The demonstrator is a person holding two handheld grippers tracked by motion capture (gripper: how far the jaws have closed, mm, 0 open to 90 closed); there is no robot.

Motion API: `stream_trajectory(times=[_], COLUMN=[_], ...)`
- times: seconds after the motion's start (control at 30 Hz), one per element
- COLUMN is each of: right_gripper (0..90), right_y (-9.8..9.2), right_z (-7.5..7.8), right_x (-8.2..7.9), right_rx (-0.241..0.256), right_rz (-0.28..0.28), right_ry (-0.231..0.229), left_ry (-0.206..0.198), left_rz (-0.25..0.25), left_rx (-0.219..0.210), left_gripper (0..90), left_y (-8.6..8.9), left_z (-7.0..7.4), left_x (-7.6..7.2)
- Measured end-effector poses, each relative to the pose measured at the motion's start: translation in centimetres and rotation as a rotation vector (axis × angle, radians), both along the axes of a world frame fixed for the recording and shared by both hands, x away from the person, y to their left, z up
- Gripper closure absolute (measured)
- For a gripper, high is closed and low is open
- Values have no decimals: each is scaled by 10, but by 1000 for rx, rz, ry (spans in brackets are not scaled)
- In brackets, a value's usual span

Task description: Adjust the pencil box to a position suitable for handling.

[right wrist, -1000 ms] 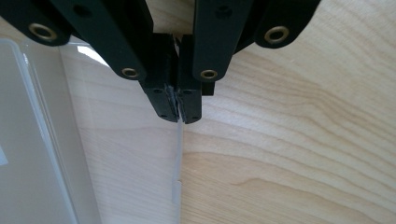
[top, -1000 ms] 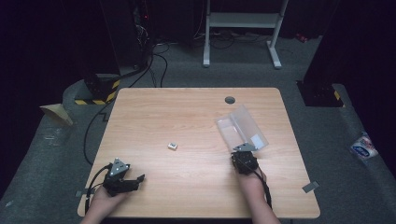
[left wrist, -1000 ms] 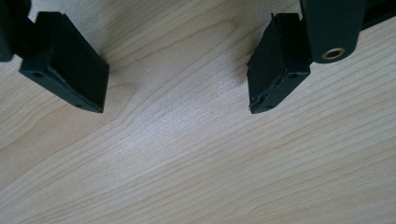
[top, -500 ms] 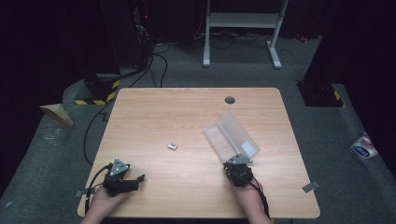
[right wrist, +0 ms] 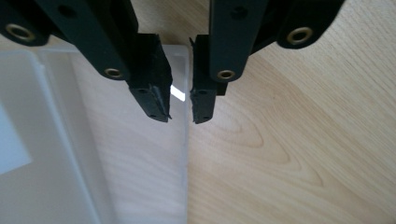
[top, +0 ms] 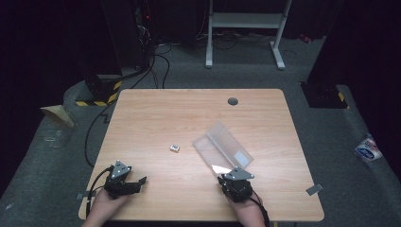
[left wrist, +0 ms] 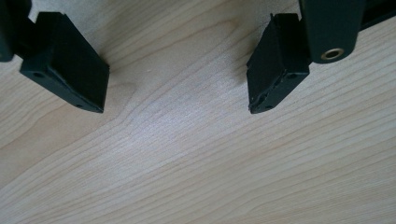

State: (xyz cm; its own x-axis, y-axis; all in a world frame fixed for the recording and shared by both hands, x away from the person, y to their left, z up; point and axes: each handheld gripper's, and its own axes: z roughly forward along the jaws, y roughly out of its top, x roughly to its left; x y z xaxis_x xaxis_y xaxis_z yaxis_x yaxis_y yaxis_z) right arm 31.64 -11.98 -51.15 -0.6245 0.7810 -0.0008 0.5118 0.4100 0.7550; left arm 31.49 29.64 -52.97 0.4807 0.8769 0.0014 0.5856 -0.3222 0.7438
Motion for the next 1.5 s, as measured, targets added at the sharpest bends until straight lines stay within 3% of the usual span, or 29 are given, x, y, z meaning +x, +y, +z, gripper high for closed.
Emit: stream_trajectory(times=[0.07, 0.43, 0.53, 0.6, 0.63, 0.7, 0.8, 0.9, 0.97, 1.07, 1.5], right_gripper=[746, 743, 664, 635, 635, 610, 612, 627, 705, 756, 764], right_y=[-8, -36, -51, -60, -60, -69, -73, -74, -73, -70, -48], right_z=[3, 3, 13, 16, 16, 14, 8, 5, 2, 1, -2], right_x=[0, 11, 22, 32, 32, 46, 55, 60, 63, 63, 59], right_rx=[3, 0, 27, 46, 46, 51, 22, 5, 10, -2, -33], right_rz=[-26, -147, -203, -260, -260, -314, -337, -342, -344, -331, -280], right_ry=[-29, -32, -63, -56, -56, -24, 5, 24, 52, 53, 48], left_ry=[0, 0, 1, 1, 1, 1, 1, 1, 1, 1, 1], left_rz=[0, 0, -1, -1, -1, -1, -1, 0, 0, 0, -5], left_rx=[0, -1, -1, -1, -1, -1, 0, -1, 0, 0, -2], left_gripper=[211, 212, 212, 212, 212, 212, 212, 212, 212, 213, 214], left_y=[0, 0, 0, 0, 0, 0, 0, 0, 0, 0, 0], left_z=[0, 0, 0, 0, 0, 0, 0, 0, 0, 0, 0], left_x=[0, 0, 0, 0, 0, 0, 0, 0, 0, 0, 1])
